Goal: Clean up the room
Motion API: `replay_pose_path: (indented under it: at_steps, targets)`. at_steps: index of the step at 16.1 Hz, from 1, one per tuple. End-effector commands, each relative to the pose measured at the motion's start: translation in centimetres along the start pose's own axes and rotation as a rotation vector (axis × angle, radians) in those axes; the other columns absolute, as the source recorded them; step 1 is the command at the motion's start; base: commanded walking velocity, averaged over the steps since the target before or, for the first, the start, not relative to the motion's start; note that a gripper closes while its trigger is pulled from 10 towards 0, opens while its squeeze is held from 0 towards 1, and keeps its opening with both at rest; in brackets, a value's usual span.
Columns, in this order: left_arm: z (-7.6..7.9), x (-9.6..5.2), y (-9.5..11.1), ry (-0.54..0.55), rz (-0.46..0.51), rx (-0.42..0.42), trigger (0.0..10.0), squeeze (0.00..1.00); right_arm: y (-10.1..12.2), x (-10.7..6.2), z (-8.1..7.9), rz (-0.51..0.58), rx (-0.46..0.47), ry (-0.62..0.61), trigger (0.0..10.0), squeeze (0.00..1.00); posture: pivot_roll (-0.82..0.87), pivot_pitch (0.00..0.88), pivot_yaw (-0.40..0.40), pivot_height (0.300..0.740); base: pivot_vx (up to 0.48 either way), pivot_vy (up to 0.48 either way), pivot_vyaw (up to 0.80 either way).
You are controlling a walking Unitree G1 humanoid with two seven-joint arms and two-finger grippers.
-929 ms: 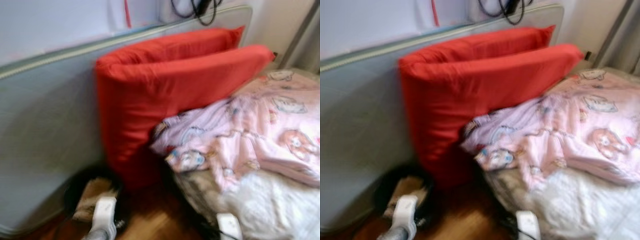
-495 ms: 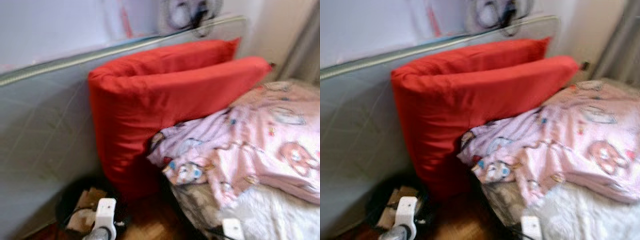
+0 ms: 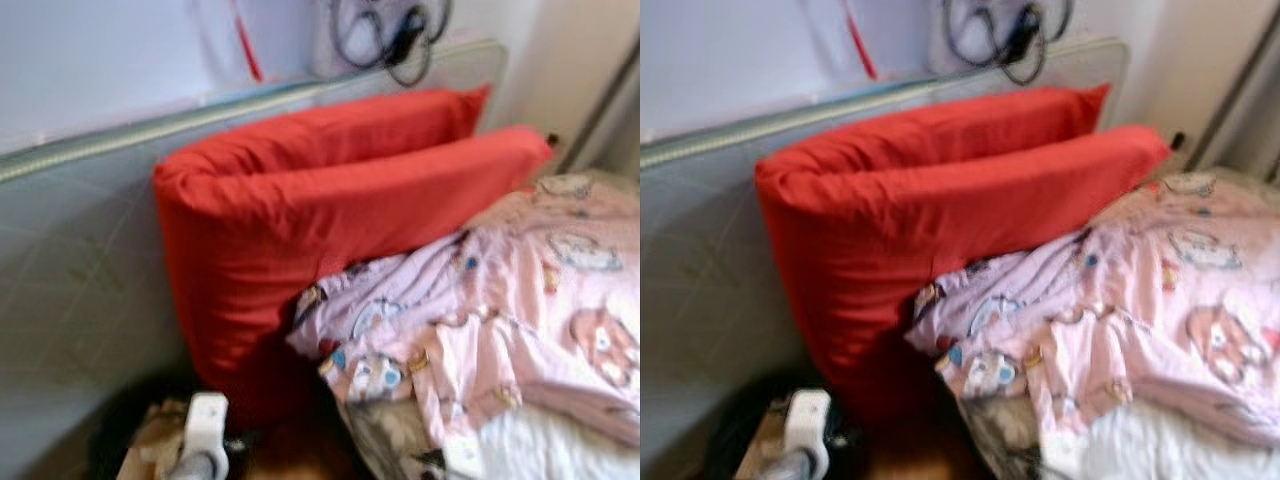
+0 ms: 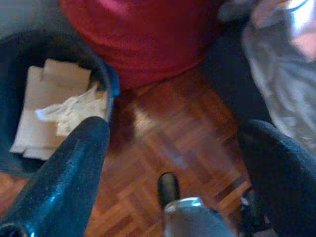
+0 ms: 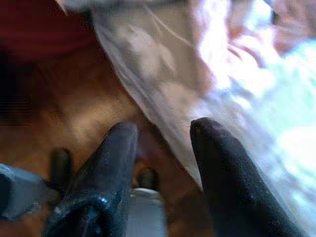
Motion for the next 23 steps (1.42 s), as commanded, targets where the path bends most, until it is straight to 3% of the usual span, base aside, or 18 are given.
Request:
replay_pose_path:
  at_steps: [1,5,7,9,10,14,21,23]
  targets:
    - [1.0,0.3,0.7,-0.019,0.016,-0.011,10.0,0.0,-1.0,-0.3,1.2,-0.021,0.001,-0.029,10.0,0.0,0.0,0.0,0.001,0.74,0.277,0.0,0.0]
    - [1.4,0.4,1.7,-0.041,0.048,0.014,10.0,0.0,-0.7,-0.3,1.5,-0.007,0.032,-0.046,10.0,0.0,0.0,0.0,-0.001,0.74,0.14,0.0,0.0]
    - [1.6,0.5,4.9,-0.058,0.159,-0.008,10.0,0.0,1.8,0.0,2.2,0.082,0.06,-0.073,10.0,0.0,0.0,0.0,0.0,0.74,0.0,0.0,0.0]
    - [2.0,0.1,9.2,-0.089,0.337,-0.039,10.0,0.0,5.0,0.0,3.0,0.204,0.092,-0.085,10.0,0.0,-0.01,0.0,0.002,0.74,0.0,0.0,0.0]
    - [2.1,-0.3,10.7,-0.096,0.415,-0.032,10.0,0.0,7.5,-0.2,4.6,0.287,0.076,-0.115,10.0,0.0,0.0,0.0,-0.001,0.74,0.0,0.0,0.0]
    - [2.2,-1.9,12.2,-0.121,0.571,-0.041,10.0,0.0,12.5,-1.7,6.5,0.516,0.053,-0.187,10.0,0.0,-0.01,0.0,-0.022,0.74,0.0,0.0,0.0]
    - [3.4,-2.9,12.5,-0.164,0.64,-0.035,10.0,0.0,12.9,-2.0,3.9,0.568,0.01,-0.158,10.0,0.0,0.0,0.0,-0.026,0.74,0.0,0.0,0.0]
    - [3.5,-3.0,12.6,-0.17,0.644,-0.034,10.0,0.0,13.7,-2.2,2.8,0.599,-0.053,-0.126,10.0,0.0,-0.01,0.0,-0.024,0.716,0.0,0.0,0.0]
Point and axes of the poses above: a point about 5 cm out from each wrist's last joint towards the gripper, its own x axis pointing out of the wrist towards the gripper, its own y axis along the axis of the wrist's last joint, z = x × y, the point moved 6 cm from there along x, pointing out of the wrist towards the gripper, and after that the axes turned 10 degrees about -x, right-handed, at the moved point
